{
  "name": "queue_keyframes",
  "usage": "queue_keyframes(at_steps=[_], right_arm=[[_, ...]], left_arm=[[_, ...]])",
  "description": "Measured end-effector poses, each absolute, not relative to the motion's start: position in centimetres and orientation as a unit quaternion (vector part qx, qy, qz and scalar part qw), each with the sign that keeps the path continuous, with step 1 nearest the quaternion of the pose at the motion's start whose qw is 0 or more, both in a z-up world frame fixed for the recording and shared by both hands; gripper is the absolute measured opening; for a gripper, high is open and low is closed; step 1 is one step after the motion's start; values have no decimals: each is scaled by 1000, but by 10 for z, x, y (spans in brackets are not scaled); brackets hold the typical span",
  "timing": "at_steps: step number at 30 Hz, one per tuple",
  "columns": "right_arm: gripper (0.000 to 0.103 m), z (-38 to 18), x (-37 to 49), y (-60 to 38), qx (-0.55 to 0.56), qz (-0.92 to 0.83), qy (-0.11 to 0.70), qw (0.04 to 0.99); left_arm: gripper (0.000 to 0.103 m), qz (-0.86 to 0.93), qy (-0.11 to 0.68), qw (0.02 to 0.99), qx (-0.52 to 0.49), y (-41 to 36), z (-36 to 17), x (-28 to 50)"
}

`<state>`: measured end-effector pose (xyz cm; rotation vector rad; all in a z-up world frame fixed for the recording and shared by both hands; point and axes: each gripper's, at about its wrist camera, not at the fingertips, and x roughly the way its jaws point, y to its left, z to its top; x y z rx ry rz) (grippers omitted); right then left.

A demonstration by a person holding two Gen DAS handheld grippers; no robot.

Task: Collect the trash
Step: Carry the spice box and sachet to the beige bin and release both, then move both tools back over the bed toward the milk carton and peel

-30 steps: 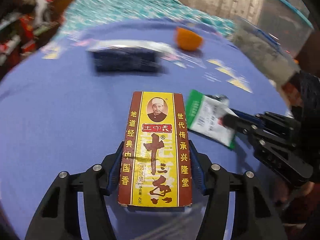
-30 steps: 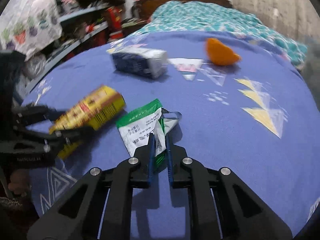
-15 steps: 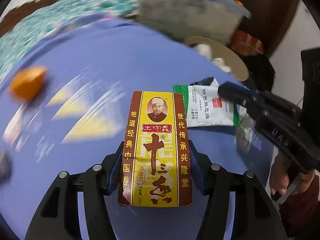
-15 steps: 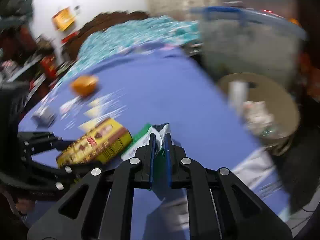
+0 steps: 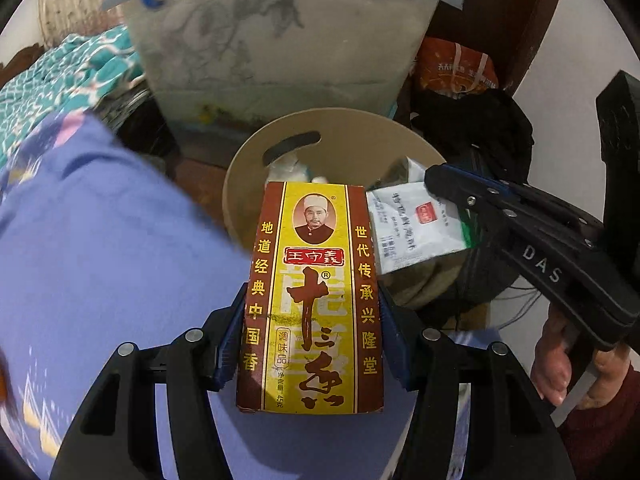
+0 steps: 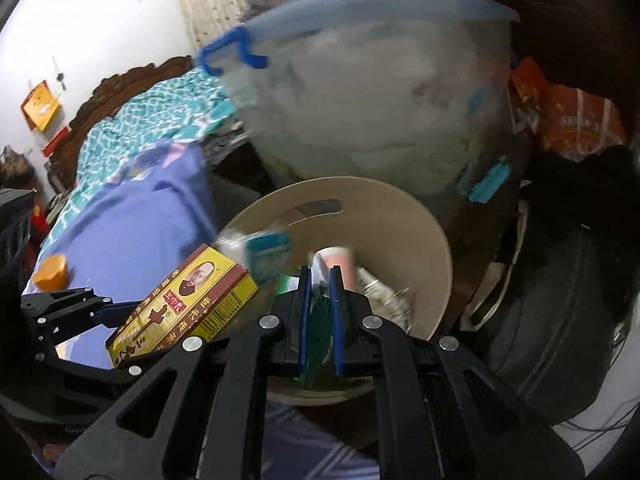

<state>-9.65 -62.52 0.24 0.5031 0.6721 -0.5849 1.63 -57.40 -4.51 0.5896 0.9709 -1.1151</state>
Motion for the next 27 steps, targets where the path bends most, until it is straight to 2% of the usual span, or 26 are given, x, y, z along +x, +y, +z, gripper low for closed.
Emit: queue_keyframes(at_steps=[5,6,7,9,10,11,12,14,20,27], right_arm=[[14,-10,-84,-652,241,-284,339,864],[14,-11,-82,-654,240,-288,340,862],[15,-13,-80,-657,241,-291,341,861],[28,-14,-79,-663,255,-290,340,857],[51,-13,-82,-667,265,-294,332,856],[79,-11,-87,-669,271,-300,318,858],[84,-7,-92,-667,273,-306,299,862],[83,2,-101,-663,268,-320,271,868],[80,25,-111,-642,262,-326,252,873],[83,11,-55,-562,107,-241,365,893]], left_arm=[[56,-495,427,708,268,-603,-52,25],[60,-492,427,710,268,-609,-54,28],[73,-489,435,707,268,-615,-56,31],[80,-484,446,708,256,-620,-58,36],[80,-485,451,707,248,-621,-57,39],[80,-487,456,706,239,-619,-56,42],[80,-492,462,703,223,-616,-52,45],[83,-495,465,705,201,-608,-44,51],[83,-496,465,721,133,-559,-9,75],[83,-475,454,749,90,-458,14,93]])
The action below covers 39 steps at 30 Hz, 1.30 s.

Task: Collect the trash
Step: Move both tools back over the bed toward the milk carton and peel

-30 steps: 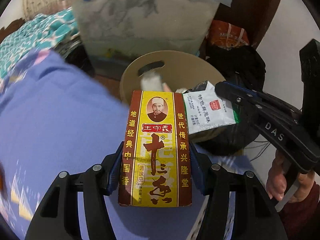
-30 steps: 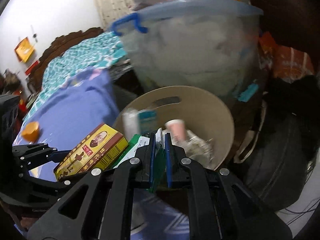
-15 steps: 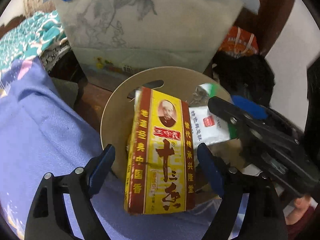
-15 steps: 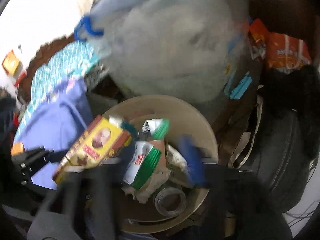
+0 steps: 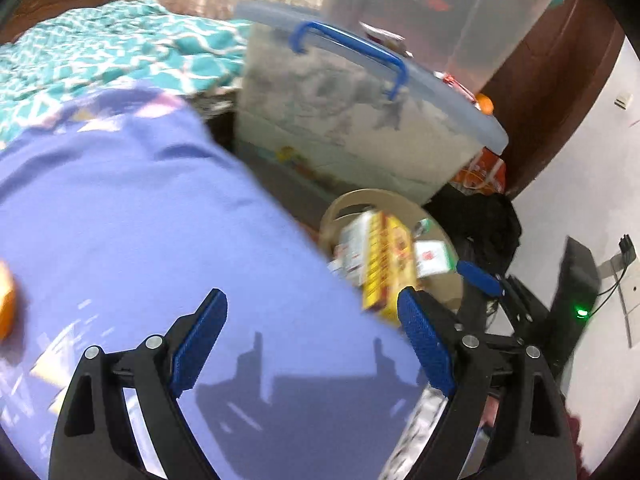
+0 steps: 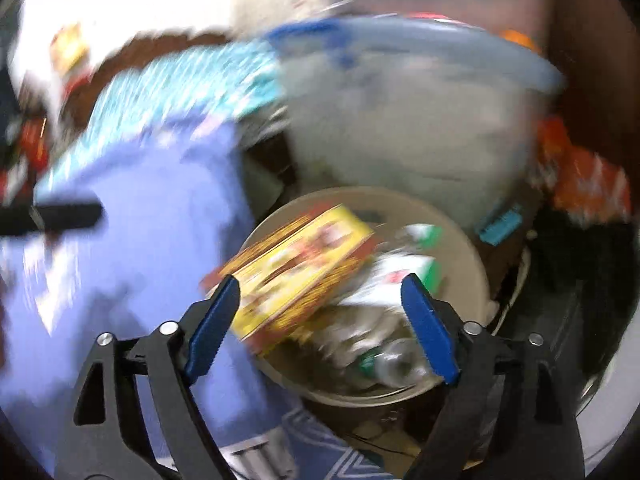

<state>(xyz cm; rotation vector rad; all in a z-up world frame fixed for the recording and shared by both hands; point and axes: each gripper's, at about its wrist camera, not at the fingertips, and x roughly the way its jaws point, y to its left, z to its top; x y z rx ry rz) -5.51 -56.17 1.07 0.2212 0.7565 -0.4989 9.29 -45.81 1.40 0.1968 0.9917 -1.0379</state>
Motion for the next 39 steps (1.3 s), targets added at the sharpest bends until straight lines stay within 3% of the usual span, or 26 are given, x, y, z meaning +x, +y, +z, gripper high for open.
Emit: queue_keyframes(at_steps=[6,8,13,22,30,33,35,37,39], right_arm=[[82,5,-25,-542,41,-258,405,876],[77,1,-25,-559,64,-273,416,865],[78,-6,-46,-593,118,-305,425,844],[82,39,-76,-581,149,-303,359,870],[81,69,-7,-507,185,-182,346,902],[67,60,42,-455,191,-102,375,901],[51,49,80,-407,186,-41,400,897],[41,39,113,-364,180,4,420,890],[39,30,141,-325,172,35,430,885]], left_arm=[[83,-441,460,765,89,-371,7,98],[83,-425,456,776,96,-340,6,98],[83,-383,444,805,88,-260,11,105],[83,-265,452,851,33,-121,17,131],[83,-200,472,858,-40,-31,5,150],[83,-195,475,856,-56,-14,-2,154],[83,-193,479,853,-73,1,-8,157],[83,-193,482,850,-88,10,-14,158],[83,-191,483,849,-99,17,-18,157]])
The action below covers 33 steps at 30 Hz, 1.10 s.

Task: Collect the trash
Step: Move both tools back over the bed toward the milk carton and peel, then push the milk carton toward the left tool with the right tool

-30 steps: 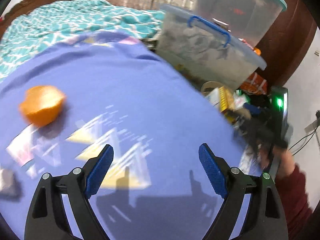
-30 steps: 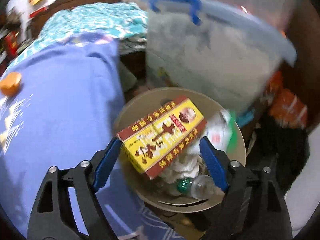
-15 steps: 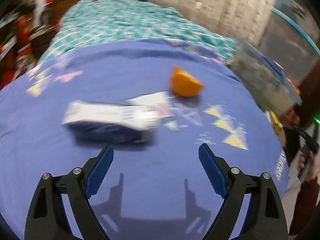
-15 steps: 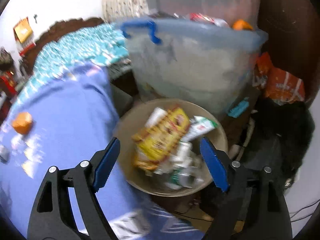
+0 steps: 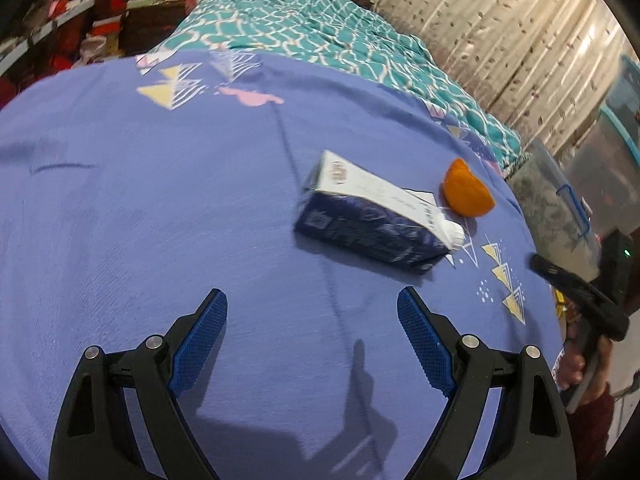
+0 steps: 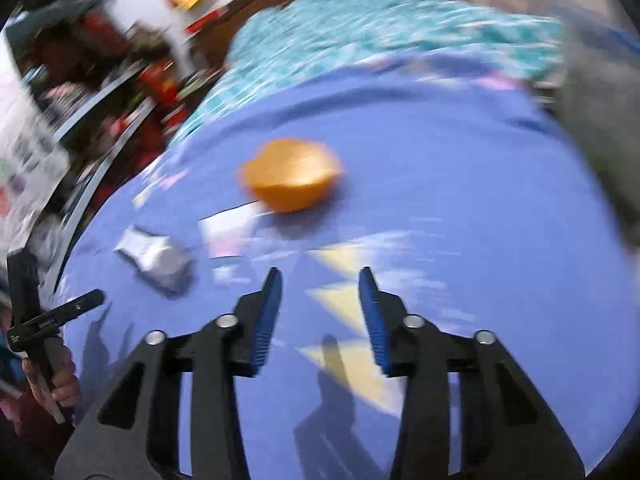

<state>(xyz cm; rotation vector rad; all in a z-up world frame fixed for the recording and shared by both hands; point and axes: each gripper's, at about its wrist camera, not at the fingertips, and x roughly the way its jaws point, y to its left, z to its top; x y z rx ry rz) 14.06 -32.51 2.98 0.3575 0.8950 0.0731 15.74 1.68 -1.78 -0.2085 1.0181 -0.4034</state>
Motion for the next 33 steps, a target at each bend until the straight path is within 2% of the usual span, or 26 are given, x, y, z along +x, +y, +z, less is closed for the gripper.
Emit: queue_keyframes(at_steps=[5,11,19,27,33], right_arm=[[39,10,207,-260,179,59,451,872],[41,-3,242,-221,183,74,475,857],[41,18,195,-161,123,186,467,856],[42,3,171,-174,192,156,470,847],[42,-2,173,-134,148,165,487,845]], left_arm=[[83,-146,471,868,-62,28,-22,154],[83,-61,452,890,4,41,-29,151],[83,-62,446,893,-20,56,-29,152],[83,-62,441,895,-28,58,-28,150],[83,-63,441,895,-39,60,-28,150]])
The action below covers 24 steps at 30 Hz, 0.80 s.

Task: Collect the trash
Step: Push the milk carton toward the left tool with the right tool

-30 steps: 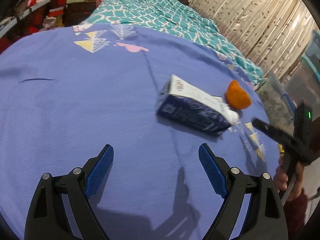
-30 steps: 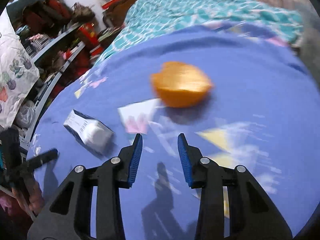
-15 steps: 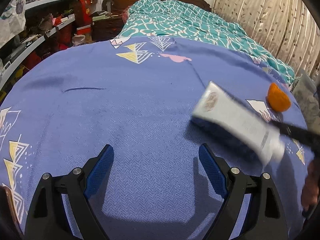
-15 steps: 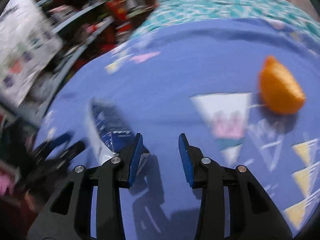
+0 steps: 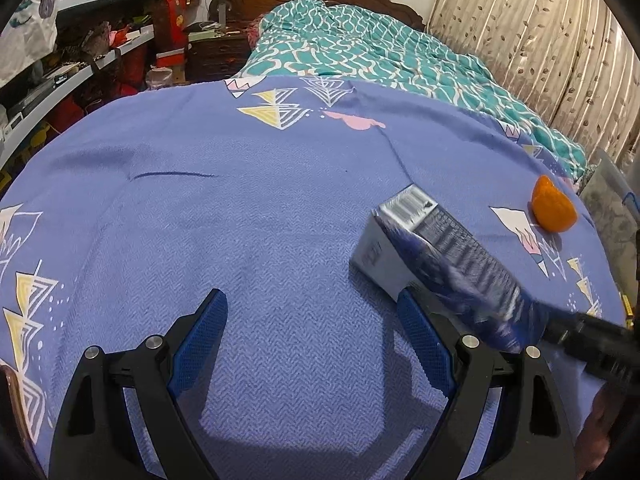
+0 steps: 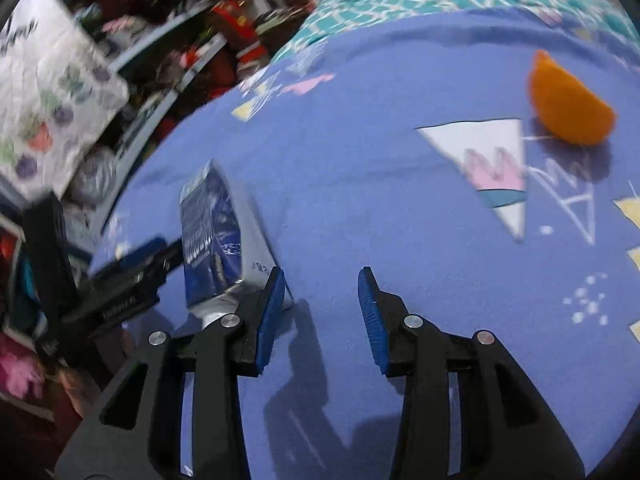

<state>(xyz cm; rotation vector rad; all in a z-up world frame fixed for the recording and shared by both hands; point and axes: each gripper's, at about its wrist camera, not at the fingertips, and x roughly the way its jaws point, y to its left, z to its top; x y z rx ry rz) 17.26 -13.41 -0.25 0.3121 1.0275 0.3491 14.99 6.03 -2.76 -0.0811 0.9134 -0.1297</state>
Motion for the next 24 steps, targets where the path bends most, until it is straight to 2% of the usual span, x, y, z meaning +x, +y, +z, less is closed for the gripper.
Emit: queue_keyframes(at_steps=[5,10,12,14,15,18,24], right_arm=[[42,2,156,-92,54,204,480,851],[48,12,160,-133,76,160,461,869],[59,23,166,-166,93,104,438,888],[87,37,171,-202,108,33,396,911],[91,42,173,-215,116,4,380,918],[97,45,187,-266,175,-65,357,915],[99,13,230,-307,280,-68,416,863]], left_arm=[[84,-59,445,891,-64,69,-29,154],[84,-62,444,892,-60,67,-28,153],[84,-62,444,892,-60,67,-28,154],[84,-61,444,892,-60,66,-28,153],[84,-61,444,892,-60,66,-28,153],[85,-62,444,892,-60,67,-28,153],[85,-62,444,892,-61,67,-28,153]])
